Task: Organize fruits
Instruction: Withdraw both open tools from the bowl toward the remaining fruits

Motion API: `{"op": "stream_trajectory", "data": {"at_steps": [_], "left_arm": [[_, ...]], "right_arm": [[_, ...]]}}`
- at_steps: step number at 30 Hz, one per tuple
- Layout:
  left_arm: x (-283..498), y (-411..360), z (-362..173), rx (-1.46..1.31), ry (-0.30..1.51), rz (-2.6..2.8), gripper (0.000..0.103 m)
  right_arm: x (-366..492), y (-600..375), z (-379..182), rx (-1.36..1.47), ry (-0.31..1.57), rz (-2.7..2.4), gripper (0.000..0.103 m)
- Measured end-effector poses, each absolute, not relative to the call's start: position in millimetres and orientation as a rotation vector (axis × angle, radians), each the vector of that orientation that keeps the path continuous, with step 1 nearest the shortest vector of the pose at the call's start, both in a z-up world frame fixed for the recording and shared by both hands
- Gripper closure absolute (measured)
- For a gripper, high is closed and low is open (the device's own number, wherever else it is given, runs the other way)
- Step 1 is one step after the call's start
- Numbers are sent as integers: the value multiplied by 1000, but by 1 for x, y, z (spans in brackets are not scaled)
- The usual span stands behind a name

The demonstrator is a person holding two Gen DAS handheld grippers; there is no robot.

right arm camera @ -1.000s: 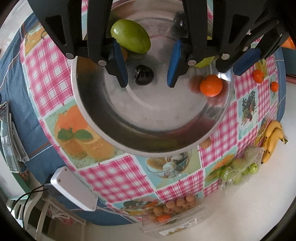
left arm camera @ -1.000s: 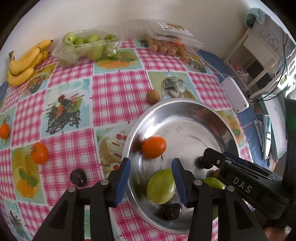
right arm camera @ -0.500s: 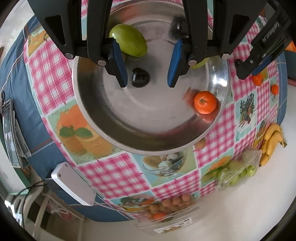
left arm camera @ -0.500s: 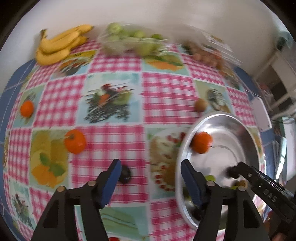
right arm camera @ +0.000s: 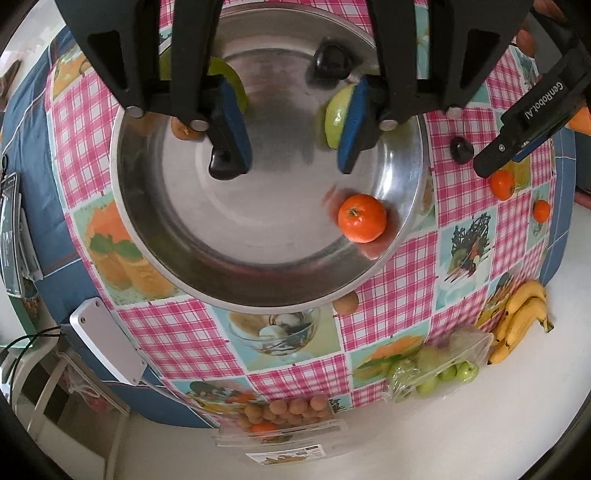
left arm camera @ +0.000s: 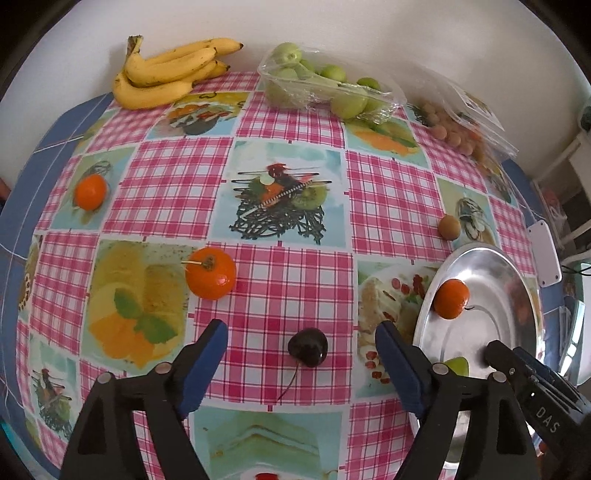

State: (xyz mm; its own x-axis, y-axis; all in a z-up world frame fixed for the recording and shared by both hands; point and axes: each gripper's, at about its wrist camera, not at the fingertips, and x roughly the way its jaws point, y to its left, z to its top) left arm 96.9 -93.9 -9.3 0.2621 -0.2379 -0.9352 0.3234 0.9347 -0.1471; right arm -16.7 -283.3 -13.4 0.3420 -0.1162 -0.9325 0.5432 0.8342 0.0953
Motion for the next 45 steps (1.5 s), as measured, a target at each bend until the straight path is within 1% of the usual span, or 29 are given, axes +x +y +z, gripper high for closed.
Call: {"op": "stream_trajectory", "data": {"at_steps": [1,2,3,4,5,6,8,11,13,14,19,20,21,23,36,45], "left_arm": [[97,-94,-10,81,1250,-378,14],[97,-95,-11,85,1251,-375,8],[97,-95,-12,89,1252,-371,5],[97,-95,-13,95,1250,-365,0],[97,-95,-13,99,1246,-361,0],[97,-95,-14,106,1240,-357,0],[98,-95,-15,117,1232,-349,0],[99,-94,-16,123,1229,-335,0],[99,-92,-17,120,1231,-329,0],[100,-92,-18,119,1230,-327,0],[101,-90,-18,124,1220,-318,0],[100,-90,-18,126,1219,-317,0],[100,-90,-18,127,1217,-315,0],[101,-90,-17,129,1211,-313,0],[101,-88,-13,156,1160,-285,0],[109,-79,-4,112,1108,-284,0]], "right_arm": [[-16,-283,-14,425,1150,-447,48],[-16,-283,-14,424,1152,-448,48],[-16,-284,-14,424,1153,-448,46],[-16,-284,-15,423,1154,-451,43],[-16,-284,-15,422,1155,-454,37],[-15,-285,-16,420,1156,-459,32],[-15,-285,-17,416,1158,-459,29],[-14,-285,-18,412,1166,-457,28],[-13,-285,-20,409,1174,-455,23],[-13,-285,-21,409,1176,-454,19],[-12,-284,-21,404,1176,-443,18],[-12,-284,-21,402,1176,-443,15],[-12,-284,-21,400,1177,-442,8],[-12,-285,-22,400,1176,-442,3],[-12,-286,-25,411,1172,-447,3],[-11,-283,-19,420,1122,-417,3]]}}
